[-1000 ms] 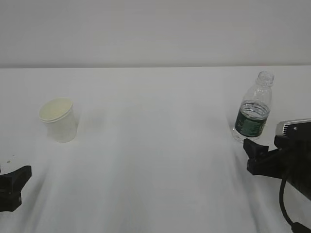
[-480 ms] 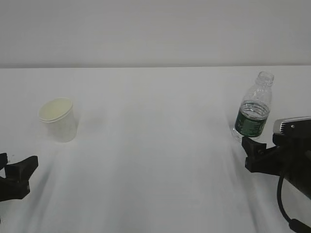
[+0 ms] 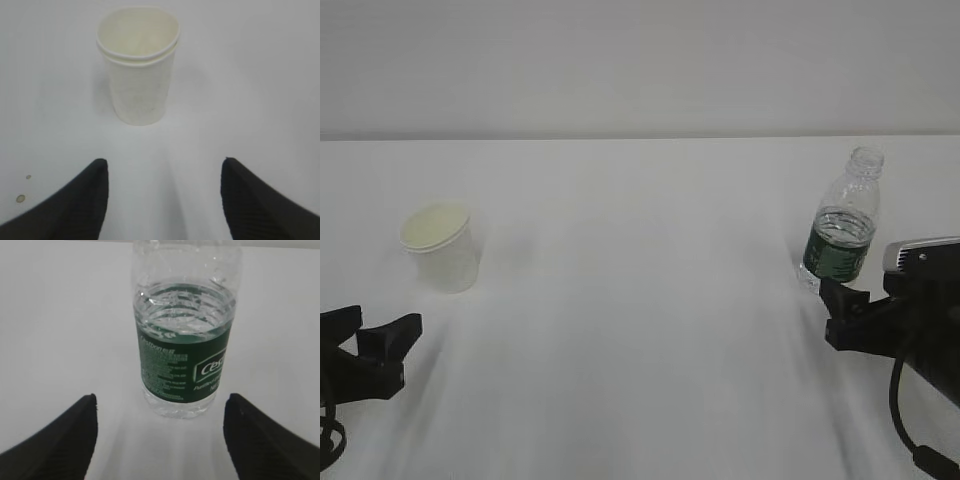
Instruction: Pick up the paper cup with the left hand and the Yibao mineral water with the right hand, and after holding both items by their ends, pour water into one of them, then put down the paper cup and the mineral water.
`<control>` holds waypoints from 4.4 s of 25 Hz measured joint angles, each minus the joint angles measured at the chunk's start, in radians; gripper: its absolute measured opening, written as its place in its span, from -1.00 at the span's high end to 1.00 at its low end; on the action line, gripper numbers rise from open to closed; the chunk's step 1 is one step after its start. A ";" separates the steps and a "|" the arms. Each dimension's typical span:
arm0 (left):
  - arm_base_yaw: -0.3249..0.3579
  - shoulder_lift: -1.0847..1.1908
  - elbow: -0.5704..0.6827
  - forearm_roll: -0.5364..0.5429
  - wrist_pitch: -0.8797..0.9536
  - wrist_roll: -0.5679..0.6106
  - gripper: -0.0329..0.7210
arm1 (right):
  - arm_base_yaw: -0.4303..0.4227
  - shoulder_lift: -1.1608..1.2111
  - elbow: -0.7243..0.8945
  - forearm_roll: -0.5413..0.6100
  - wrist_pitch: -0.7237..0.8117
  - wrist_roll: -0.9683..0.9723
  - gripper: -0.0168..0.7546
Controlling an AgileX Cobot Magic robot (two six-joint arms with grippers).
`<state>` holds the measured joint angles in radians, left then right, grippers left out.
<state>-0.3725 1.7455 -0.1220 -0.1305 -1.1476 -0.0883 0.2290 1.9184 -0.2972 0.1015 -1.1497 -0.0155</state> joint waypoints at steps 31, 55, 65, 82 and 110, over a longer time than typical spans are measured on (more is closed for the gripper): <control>0.000 0.002 -0.008 0.002 0.000 0.000 -0.42 | 0.000 0.001 -0.076 0.019 0.000 -0.014 -0.58; 0.000 0.002 -0.008 0.002 0.000 0.000 -0.42 | 0.000 0.121 -0.123 0.022 -0.002 -0.015 -0.58; 0.000 0.002 -0.008 0.002 0.000 0.000 -0.42 | 0.000 0.142 -0.144 0.040 -0.002 -0.015 -0.58; 0.000 0.002 -0.008 0.002 0.000 0.000 -0.42 | 0.000 0.144 -0.180 0.050 -0.002 -0.015 -0.58; 0.000 0.002 -0.008 0.002 0.000 0.000 -0.39 | 0.000 0.190 -0.258 0.084 -0.002 -0.030 -0.58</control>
<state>-0.3725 1.7477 -0.1299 -0.1287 -1.1476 -0.0883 0.2290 2.1081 -0.5552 0.1859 -1.1512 -0.0451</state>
